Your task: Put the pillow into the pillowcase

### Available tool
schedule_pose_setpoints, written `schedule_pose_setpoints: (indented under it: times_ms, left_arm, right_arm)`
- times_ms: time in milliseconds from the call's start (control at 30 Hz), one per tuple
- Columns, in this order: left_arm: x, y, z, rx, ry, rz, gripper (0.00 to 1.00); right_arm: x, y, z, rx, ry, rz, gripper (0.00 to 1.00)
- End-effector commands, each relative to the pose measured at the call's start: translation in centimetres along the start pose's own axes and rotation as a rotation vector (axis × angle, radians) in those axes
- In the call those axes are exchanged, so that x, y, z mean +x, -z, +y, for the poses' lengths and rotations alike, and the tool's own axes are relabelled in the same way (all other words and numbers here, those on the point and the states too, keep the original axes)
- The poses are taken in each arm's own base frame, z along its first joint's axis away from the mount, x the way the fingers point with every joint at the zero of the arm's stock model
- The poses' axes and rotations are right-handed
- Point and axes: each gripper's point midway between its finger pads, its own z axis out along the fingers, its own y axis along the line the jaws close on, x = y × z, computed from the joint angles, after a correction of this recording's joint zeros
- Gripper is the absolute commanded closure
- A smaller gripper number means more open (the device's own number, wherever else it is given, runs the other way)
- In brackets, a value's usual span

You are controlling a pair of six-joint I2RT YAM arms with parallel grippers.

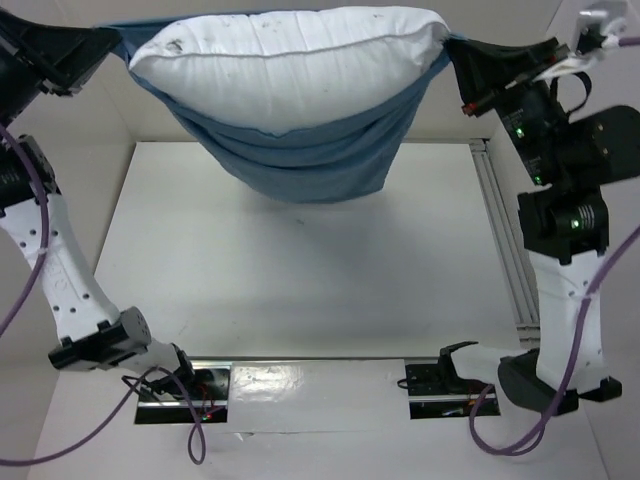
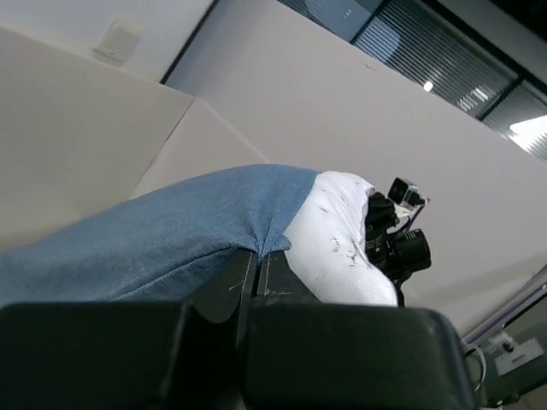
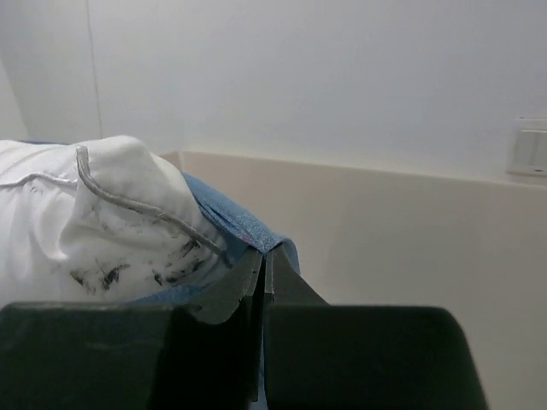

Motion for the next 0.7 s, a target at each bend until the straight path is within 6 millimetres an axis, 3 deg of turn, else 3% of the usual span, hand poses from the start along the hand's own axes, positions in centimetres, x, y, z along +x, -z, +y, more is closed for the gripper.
schedule_pose_setpoints:
  times_ms: [0,33,67,133,200,233,267,333,367,400,433,467,500,533,567,633,667]
  left_arm:
    - [-2.1,0.2,0.1,-0.025,0.009,-0.160,1.00]
    - [-1.7,0.0,1.3,-0.054,0.021,-0.142,1.00]
    - [-1.4,-0.2,2.7,-0.081,-0.006,-0.131,1.00]
    - [0.3,-1.2,4.2,-0.108,0.065,-0.084,1.00]
    - [1.1,-2.0,5.1,-0.102,0.080,-0.042,1.00]
    - [1.4,-2.6,4.0,-0.068,0.065,-0.017,1.00]
    - [0.7,-3.1,4.6,-0.052,0.093,-0.020,1.00]
    - [0.3,-3.7,2.4,0.021,0.067,-0.003,1.00]
    - [-0.4,-3.3,-1.4,0.078,-0.022,-0.017,1.00]
    - [-1.2,-3.1,-2.0,0.105,-0.017,-0.027,1.00]
    - [-1.4,-2.5,-3.9,0.134,-0.057,-0.037,1.00]
    - [-2.5,-1.6,-4.2,0.127,-0.080,-0.073,1.00]
    - [-2.0,-0.9,-5.9,0.146,-0.090,-0.075,1.00]
    - [-2.6,-0.8,-4.6,0.122,-0.072,-0.087,1.00]
    - [-1.7,-0.5,-5.8,0.111,-0.088,-0.082,1.00]
    - [-1.9,-0.4,-2.9,0.032,-0.062,-0.103,1.00]
    - [-0.9,-0.5,-3.5,0.032,-0.066,-0.092,1.00]
  right_arm:
    - [1.2,1.6,-7.1,0.324,0.113,0.007,1.00]
    - [6.8,1.7,-8.6,0.342,0.074,0.131,1.00]
    - [9.1,2.2,-8.6,0.332,0.049,0.178,1.00]
    - [11.5,2.6,-9.5,0.351,0.018,0.208,1.00]
    - [9.2,2.1,-8.7,0.319,0.011,0.151,1.00]
    - [7.2,1.6,-8.6,0.308,0.026,0.113,1.00]
    - [2.2,0.4,-7.6,0.275,0.049,0.010,1.00]
    - [-2.6,-0.3,-5.7,0.223,0.077,-0.085,1.00]
    - [-5.4,-0.3,-4.7,0.200,0.087,-0.155,1.00]
    - [-9.1,0.3,-2.9,0.160,0.114,-0.242,1.00]
    - [-11.1,0.6,-1.9,0.136,0.115,-0.308,1.00]
    - [-13.0,1.8,-0.5,0.110,0.132,-0.357,1.00]
    - [-13.7,2.3,0.0,0.096,0.124,-0.387,1.00]
    - [-13.7,2.6,0.1,0.094,0.126,-0.393,1.00]
    - [-13.5,2.8,0.1,0.096,0.124,-0.386,1.00]
    - [-11.1,2.7,-0.5,0.116,0.095,-0.311,1.00]
    - [-9.4,2.3,-1.1,0.122,0.083,-0.262,1.00]
